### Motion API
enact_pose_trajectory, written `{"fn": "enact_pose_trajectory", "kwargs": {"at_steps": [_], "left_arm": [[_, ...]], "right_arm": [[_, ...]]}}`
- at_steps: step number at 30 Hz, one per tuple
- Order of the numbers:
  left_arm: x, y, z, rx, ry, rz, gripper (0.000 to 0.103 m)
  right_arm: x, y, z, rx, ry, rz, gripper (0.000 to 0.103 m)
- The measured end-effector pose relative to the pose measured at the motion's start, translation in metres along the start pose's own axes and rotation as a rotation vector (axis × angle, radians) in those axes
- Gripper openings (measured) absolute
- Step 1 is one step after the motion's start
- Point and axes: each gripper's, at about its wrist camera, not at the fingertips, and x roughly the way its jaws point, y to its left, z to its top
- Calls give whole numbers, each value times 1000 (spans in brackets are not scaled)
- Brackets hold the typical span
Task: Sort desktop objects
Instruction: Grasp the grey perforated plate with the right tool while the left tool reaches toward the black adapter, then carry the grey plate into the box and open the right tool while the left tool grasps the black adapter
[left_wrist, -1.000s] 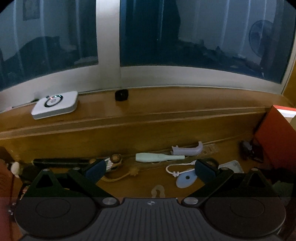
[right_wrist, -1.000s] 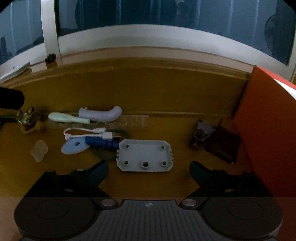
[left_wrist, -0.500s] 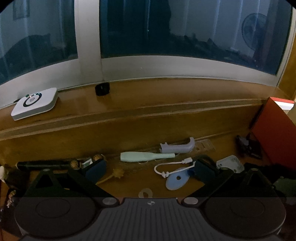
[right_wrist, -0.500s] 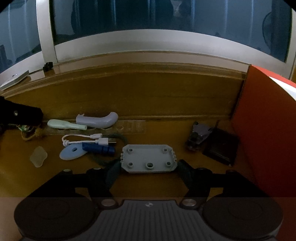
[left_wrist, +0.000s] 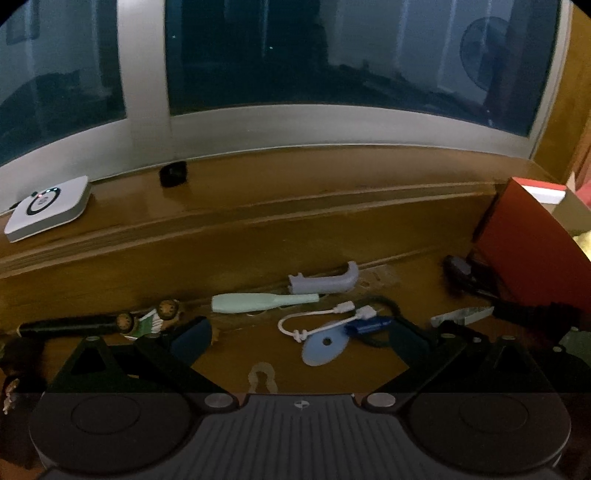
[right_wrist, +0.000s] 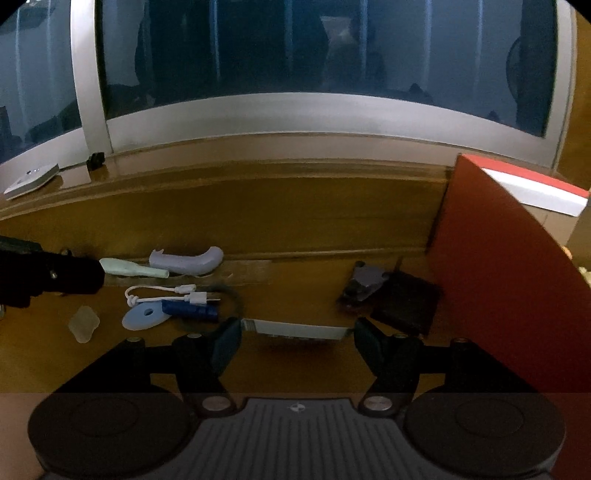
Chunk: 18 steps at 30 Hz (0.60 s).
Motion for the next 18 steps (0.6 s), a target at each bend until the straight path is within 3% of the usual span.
{"fn": "enact_pose_trajectory", "kwargs": {"at_steps": [18], "left_arm": [[-14, -28, 5, 63, -43, -59, 103]], "right_arm": [[-40, -15, 7, 25, -80, -47, 69]]}}
